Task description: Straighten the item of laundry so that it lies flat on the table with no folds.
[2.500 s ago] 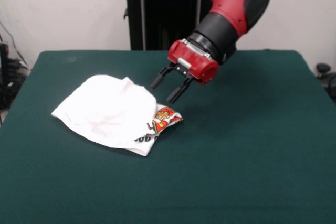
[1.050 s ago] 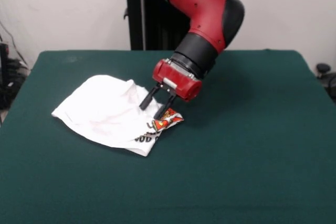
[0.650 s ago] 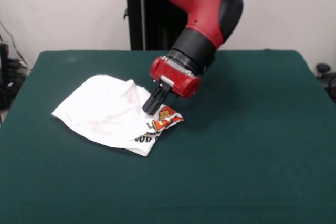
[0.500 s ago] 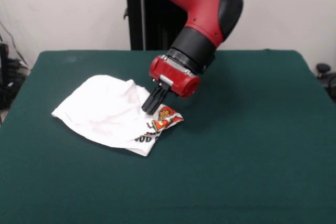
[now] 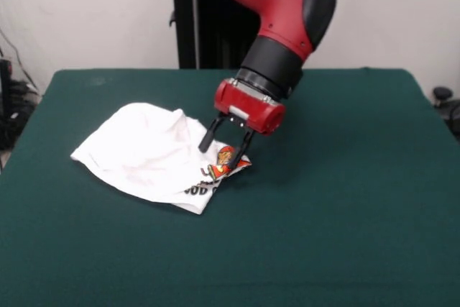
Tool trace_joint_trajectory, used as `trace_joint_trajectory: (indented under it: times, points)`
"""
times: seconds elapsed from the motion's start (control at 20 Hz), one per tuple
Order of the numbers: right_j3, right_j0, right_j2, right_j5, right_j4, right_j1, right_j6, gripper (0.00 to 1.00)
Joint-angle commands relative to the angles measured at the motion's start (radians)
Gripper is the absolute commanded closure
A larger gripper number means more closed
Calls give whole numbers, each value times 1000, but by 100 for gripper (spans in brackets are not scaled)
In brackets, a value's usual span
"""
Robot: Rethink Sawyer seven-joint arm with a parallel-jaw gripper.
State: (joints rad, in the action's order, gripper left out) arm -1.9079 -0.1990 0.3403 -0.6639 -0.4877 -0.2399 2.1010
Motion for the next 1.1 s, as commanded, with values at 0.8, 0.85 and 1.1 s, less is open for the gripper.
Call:
trace_joint_trajectory:
  times: [0.8, 0.85, 1.1]
  points:
    - [-16, 175, -326, 154, 146, 22, 192, 100]
    - [-16, 168, -319, 162, 137, 20, 184, 100]
    - [-15, 200, -345, 176, 164, 21, 194, 100]
